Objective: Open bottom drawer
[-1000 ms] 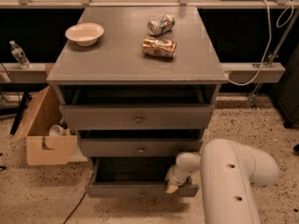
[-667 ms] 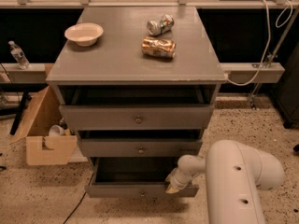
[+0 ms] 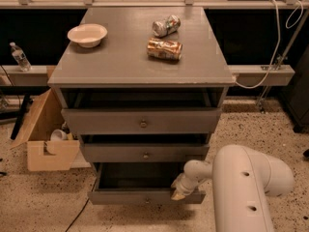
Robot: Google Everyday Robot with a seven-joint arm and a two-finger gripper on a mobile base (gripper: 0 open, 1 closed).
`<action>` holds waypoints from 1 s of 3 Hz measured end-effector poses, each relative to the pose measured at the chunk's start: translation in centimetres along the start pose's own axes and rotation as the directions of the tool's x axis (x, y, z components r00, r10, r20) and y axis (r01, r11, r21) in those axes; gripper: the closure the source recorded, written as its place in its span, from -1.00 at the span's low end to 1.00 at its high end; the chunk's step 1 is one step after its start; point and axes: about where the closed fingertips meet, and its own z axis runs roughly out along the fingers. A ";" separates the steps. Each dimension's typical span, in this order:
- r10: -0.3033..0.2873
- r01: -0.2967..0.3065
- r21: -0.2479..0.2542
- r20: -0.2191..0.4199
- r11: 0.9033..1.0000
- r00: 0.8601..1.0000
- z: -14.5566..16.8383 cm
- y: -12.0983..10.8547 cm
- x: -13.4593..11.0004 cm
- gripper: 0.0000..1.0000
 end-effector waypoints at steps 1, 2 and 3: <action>0.000 0.000 0.000 0.000 1.000 1.000 0.0 0.0 0.0 -0.44; -0.010 0.011 -0.023 0.008 1.000 1.000 0.3 0.8 -0.1 -0.93; -0.025 0.026 -0.073 0.006 0.997 1.000 0.9 2.9 -0.7 -1.00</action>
Offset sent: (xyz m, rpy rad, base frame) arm -0.0170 0.0031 -0.0022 0.0192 0.0369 0.0413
